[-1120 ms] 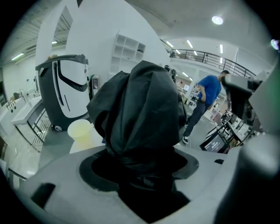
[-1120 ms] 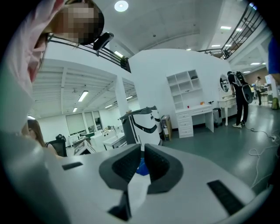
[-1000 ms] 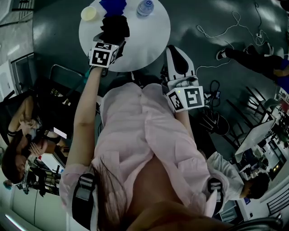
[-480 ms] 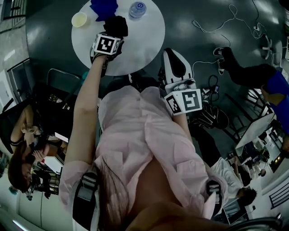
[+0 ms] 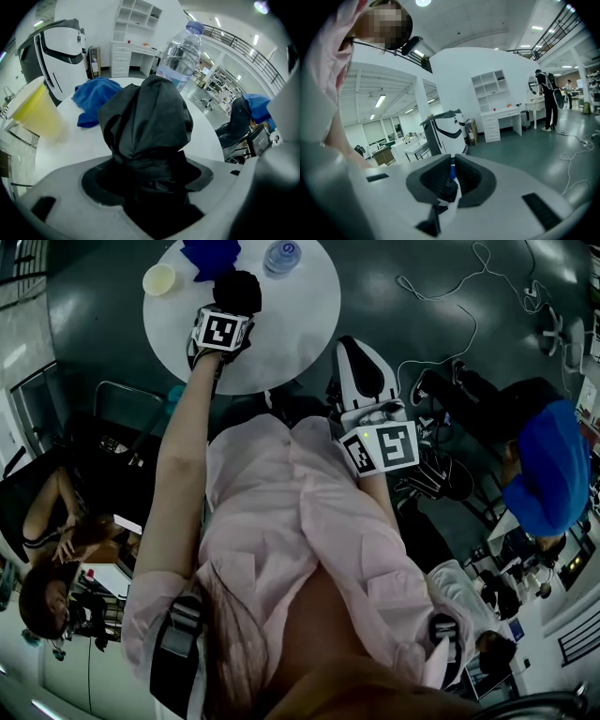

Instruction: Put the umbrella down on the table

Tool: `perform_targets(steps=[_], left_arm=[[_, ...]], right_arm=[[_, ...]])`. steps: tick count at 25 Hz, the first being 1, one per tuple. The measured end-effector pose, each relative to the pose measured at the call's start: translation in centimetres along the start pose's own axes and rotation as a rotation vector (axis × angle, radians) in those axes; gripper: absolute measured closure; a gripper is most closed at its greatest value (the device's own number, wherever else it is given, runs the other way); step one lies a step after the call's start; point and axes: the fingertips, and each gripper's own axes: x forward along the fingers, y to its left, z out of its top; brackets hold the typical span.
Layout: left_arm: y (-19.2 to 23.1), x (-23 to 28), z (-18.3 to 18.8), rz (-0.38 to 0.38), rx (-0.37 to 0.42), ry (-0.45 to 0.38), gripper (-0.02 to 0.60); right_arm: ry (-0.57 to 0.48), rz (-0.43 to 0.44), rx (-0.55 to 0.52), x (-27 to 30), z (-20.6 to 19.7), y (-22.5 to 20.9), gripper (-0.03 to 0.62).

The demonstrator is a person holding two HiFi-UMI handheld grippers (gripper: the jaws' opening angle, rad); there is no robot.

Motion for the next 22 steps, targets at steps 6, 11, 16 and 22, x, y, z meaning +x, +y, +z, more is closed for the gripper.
perform_targets(steps=[6, 11, 16, 22], left_arm=[[-0.3, -0.6, 0.2, -0.021, -0.003, -0.014, 0.238], [-0.2, -2.9, 1.2, -0.034, -0.001, -0.094, 0.236], [0.6, -7.8, 4.2, 0.016, -0.008, -0.274, 0.236], [0.0, -18.1, 9.5, 0.147, -0.009, -0.620, 0.471]], right_arm=[[-0.004, 0.019, -0.008, 0.1, 0.0, 0.6, 0.551], [-0.007, 0.034, -0.013, 0.4, 0.2, 1.1, 0.551], [-0.012, 0.051, -0.017, 0.7, 0.3, 1.5, 0.551], [-0.033, 0.081, -0.032, 1.0, 0.7, 2.1, 0.551]])
